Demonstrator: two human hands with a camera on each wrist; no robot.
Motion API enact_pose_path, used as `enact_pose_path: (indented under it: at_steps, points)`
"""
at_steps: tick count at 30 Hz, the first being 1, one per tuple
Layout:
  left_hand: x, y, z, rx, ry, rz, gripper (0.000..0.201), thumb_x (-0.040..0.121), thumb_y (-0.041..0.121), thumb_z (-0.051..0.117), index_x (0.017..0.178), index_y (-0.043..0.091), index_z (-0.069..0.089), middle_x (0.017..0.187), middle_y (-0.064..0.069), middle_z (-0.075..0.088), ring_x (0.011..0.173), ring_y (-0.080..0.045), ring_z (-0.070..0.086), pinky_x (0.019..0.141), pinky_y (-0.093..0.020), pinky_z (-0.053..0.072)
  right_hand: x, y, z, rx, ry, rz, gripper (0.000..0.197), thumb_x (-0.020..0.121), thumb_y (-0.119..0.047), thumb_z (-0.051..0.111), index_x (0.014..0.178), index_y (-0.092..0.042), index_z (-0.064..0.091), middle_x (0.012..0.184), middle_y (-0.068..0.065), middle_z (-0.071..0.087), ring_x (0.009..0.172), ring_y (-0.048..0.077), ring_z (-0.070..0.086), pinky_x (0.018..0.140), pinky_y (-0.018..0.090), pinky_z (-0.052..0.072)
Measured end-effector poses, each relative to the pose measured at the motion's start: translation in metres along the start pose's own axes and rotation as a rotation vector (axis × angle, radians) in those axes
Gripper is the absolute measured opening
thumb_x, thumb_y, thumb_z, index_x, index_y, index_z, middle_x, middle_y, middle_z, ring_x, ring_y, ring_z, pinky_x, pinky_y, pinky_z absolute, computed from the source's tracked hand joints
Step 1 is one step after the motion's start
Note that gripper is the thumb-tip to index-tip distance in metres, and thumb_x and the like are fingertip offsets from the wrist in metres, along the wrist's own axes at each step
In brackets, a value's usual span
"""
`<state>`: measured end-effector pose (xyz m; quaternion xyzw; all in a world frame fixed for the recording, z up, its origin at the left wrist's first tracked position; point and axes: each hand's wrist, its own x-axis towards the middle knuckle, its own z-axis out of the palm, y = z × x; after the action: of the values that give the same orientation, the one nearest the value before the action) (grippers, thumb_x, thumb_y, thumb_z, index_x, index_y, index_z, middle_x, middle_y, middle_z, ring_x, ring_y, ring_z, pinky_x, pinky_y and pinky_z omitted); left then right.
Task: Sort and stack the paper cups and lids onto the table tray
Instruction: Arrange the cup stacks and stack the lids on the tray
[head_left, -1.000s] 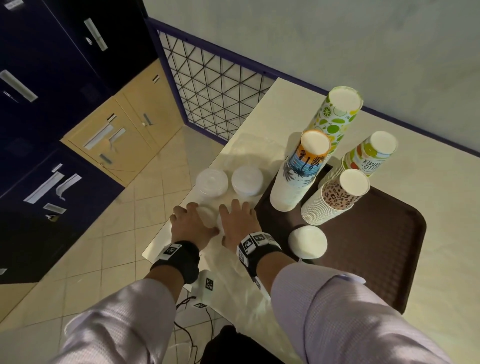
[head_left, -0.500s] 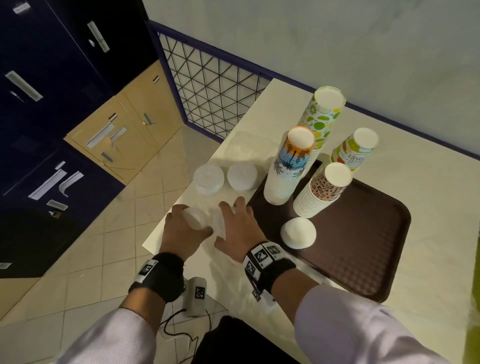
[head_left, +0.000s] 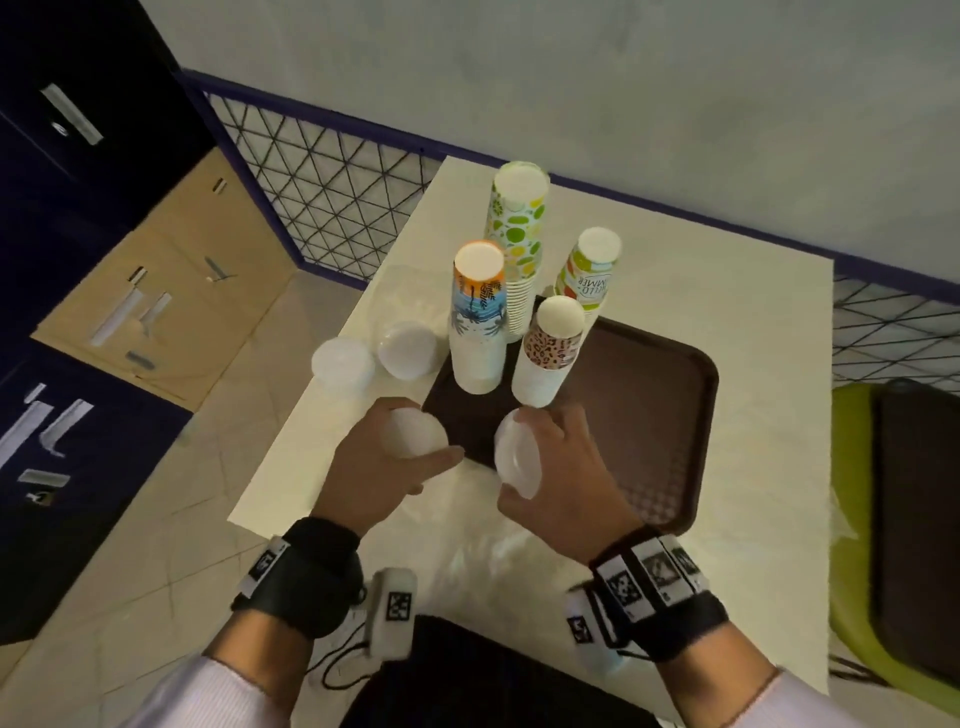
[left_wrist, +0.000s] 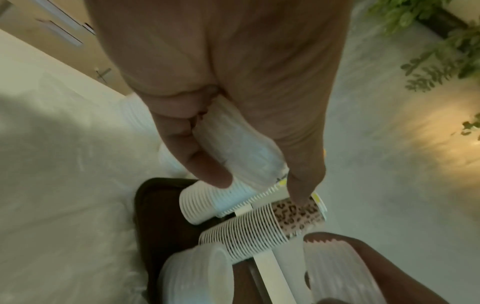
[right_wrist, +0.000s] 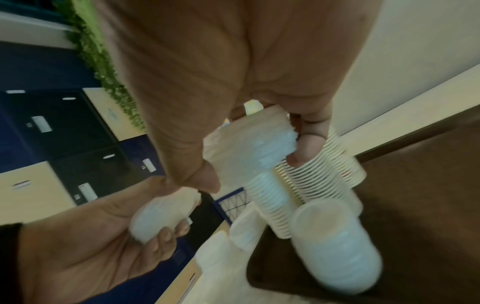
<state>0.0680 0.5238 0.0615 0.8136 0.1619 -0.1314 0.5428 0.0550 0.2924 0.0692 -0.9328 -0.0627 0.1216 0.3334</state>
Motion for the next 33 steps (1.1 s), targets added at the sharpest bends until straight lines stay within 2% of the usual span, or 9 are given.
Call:
enact_pose_path:
  at_steps: [3,6,9,11,12,16,20,24,33]
  points:
    - [-0.001,0.012,0.019,0.005,-0.076,0.03,0.061,0.07,0.035,0.096,0.118,0.034,0.057,0.114,0.014,0.059,0.095,-0.015,0.065,0.064,-0.036,0.064,-0.015,0.031,-0.015,0.007,0.081,0.106,0.077,0.069,-0.037,0.08,0.137,-0.032,0.044,0.124,-0.007,0.03,0.112,0.022,0.048,0.095,0.036,0.051]
    - [0.0,0.019,0.037,-0.026,-0.13,0.001,0.063,0.071,0.039,0.095,0.121,0.035,0.056,0.119,0.012,0.057,0.102,-0.017,0.064,0.063,-0.032,0.063,-0.023,0.067,-0.016,0.009,0.146,0.221,0.077,0.068,-0.034,0.083,0.136,-0.031,0.048,0.122,-0.004,0.033,0.112,0.027,0.049,0.092,0.042,0.052]
    - [0.0,0.023,0.05,-0.078,-0.153,-0.015,0.038,0.087,0.044,0.079,0.118,0.034,0.059,0.12,0.008,0.057,0.11,-0.022,0.062,0.064,-0.034,0.063,-0.02,0.094,-0.01,-0.007,0.133,0.339,0.078,0.069,-0.036,0.083,0.137,-0.031,0.046,0.125,0.0,0.033,0.115,0.033,0.047,0.09,0.051,0.053]
    - [0.001,0.02,0.056,-0.125,-0.171,-0.01,0.013,0.1,0.037,0.066,0.112,0.035,0.061,0.124,0.003,0.057,0.117,-0.03,0.059,0.065,-0.039,0.063,-0.013,0.105,-0.006,-0.009,0.102,0.406,0.079,0.072,-0.036,0.083,0.139,-0.03,0.044,0.129,0.001,0.032,0.12,0.034,0.045,0.094,0.051,0.052]
    - [0.002,0.018,0.058,-0.14,-0.178,-0.005,0.011,0.1,0.034,0.063,0.111,0.035,0.062,0.126,0.0,0.057,0.12,-0.034,0.057,0.065,-0.04,0.062,-0.009,0.109,-0.003,-0.016,0.091,0.426,0.079,0.072,-0.036,0.083,0.141,-0.029,0.042,0.13,0.002,0.031,0.122,0.035,0.043,0.096,0.05,0.051]
    - [0.003,0.015,0.065,-0.101,-0.15,-0.027,0.021,0.105,0.035,0.055,0.123,0.026,0.061,0.133,-0.003,0.053,0.12,-0.034,0.056,0.06,-0.032,0.06,0.009,0.116,0.01,-0.057,0.025,0.442,0.089,0.075,-0.037,0.08,0.149,-0.025,0.033,0.14,0.006,0.028,0.126,0.037,0.039,0.101,0.049,0.045]
    - [0.0,0.012,0.069,-0.054,-0.138,-0.02,0.035,0.095,0.049,0.06,0.124,0.029,0.06,0.133,-0.001,0.052,0.117,-0.03,0.057,0.065,-0.04,0.065,0.023,0.119,0.023,-0.128,-0.038,0.436,0.094,0.076,-0.038,0.081,0.152,-0.021,0.028,0.143,0.009,0.029,0.128,0.039,0.038,0.105,0.049,0.043]
    - [-0.003,0.014,0.072,-0.017,-0.1,-0.041,0.028,0.101,0.039,0.062,0.125,0.025,0.061,0.127,-0.001,0.056,0.11,-0.027,0.061,0.065,-0.04,0.066,0.029,0.12,0.029,-0.229,-0.075,0.444,0.091,0.077,-0.041,0.08,0.15,-0.02,0.031,0.142,0.01,0.033,0.129,0.038,0.038,0.104,0.047,0.047]
    - [-0.007,0.021,0.075,-0.01,-0.079,-0.073,0.032,0.099,0.041,0.065,0.126,0.023,0.063,0.119,0.003,0.059,0.104,-0.026,0.063,0.066,-0.043,0.066,0.036,0.118,0.038,-0.235,-0.044,0.434,0.093,0.076,-0.047,0.081,0.149,-0.019,0.032,0.14,0.009,0.034,0.128,0.036,0.037,0.103,0.045,0.046]
